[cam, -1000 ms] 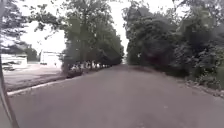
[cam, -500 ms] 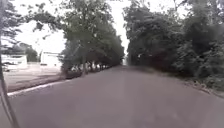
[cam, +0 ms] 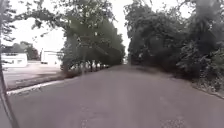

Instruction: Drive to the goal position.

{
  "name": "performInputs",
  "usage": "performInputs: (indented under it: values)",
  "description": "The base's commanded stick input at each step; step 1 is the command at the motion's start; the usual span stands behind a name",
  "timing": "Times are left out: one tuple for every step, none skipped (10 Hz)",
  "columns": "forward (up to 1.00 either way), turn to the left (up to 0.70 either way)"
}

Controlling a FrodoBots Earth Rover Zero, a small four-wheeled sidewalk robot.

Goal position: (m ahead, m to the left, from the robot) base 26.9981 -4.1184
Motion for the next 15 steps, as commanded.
performInputs:
  values:
    - [0.7, -0.04]
    - [0.7, 0.0]
    - [0.7, 0.0]
    - [0.7, 0.0]
    - [0.7, 0.0]
    - [0.7, 0.0]
    - [0.7, 0.0]
    - [0.7, 0.0]
    - [0.7, 0.0]
    - [0.7, 0.0]
    - [0.7, 0.0]
    - [0.7, 0.0]
    - [0.7, 0.0]
    - [0.7, 0.0]
    - [0.7, 0.0]
